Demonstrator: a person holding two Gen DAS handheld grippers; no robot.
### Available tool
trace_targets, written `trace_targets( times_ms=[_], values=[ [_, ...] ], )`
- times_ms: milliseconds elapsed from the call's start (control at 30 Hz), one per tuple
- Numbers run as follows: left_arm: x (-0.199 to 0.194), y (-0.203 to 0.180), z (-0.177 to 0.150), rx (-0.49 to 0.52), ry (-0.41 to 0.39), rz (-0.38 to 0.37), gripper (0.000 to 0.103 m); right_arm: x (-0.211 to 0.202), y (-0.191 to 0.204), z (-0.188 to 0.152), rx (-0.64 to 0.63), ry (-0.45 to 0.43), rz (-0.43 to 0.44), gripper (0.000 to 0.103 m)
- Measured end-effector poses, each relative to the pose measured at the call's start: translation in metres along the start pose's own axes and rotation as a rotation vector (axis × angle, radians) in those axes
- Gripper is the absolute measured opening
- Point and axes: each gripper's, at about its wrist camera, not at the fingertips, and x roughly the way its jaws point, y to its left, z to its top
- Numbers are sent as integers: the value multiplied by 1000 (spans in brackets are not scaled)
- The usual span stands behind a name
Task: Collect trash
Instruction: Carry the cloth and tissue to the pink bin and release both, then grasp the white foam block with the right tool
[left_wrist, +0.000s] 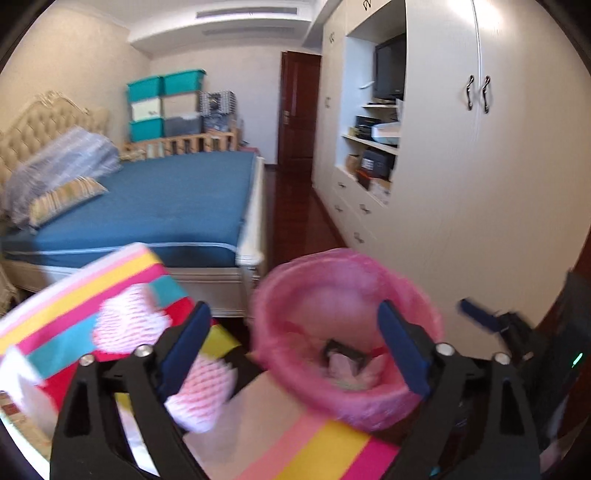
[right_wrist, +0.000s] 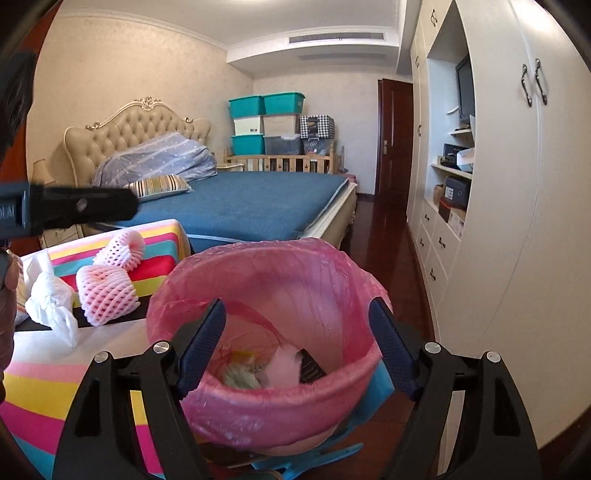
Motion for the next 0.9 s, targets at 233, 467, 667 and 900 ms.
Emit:
trace_targets(
  times_ms=[233, 467, 667, 900],
  values=[
    [-67, 32, -54, 55, -36, 174, 98, -39, 18, -7, 51, -44, 47, 76],
    [-137, 65, -107, 72, -42, 231, 98, -53, 77, -8, 16, -15, 173, 77],
    [-205, 120, -149, 11, -57, 347, 98, -57, 154, -14, -92, 24, 284, 80],
    [-259, 211, -182, -93, -36, 617, 98, -66, 251, -20, -156, 81, 425, 82]
  ],
)
